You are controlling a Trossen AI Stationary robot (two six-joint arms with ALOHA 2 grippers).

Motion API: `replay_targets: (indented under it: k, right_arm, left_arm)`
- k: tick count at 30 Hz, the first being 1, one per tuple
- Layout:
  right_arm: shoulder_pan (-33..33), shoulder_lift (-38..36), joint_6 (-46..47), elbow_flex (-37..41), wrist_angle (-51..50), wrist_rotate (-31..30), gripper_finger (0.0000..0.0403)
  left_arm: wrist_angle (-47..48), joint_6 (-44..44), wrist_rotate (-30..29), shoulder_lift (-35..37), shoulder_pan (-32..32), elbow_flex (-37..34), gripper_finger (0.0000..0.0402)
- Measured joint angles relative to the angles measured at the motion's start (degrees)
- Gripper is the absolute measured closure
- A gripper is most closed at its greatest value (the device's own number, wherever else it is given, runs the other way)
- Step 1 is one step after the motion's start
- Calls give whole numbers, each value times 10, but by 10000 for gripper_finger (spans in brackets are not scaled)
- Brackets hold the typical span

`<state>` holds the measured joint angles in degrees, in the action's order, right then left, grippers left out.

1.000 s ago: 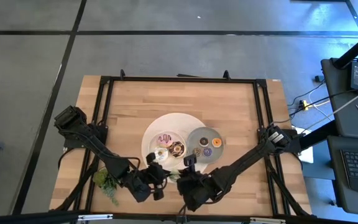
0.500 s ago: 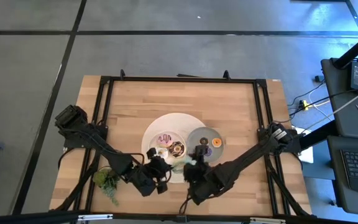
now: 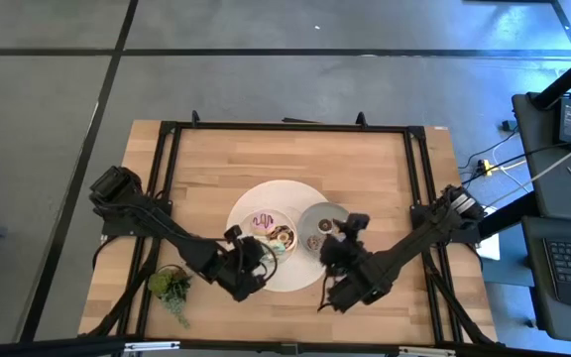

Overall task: Pick & Place donuts
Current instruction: Put the big green donut on the white plate

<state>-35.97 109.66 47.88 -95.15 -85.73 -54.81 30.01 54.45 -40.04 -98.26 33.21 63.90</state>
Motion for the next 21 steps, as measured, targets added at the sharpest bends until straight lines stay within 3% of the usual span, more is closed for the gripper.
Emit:
replay_targets:
  k: [6,10,21]
  right_arm:
    - [2,-90,101,123,18,-10,187]
    - [2,-172,110,219,109,-7,187]
    - [27,-358,-184,463,606,144,187]
  left_arm:
    - [1,-22,55,0,-24,0,393]
    - [1,-35,62,0,-36,0,393]
    - [2,-50,105,0,-67,0,392]
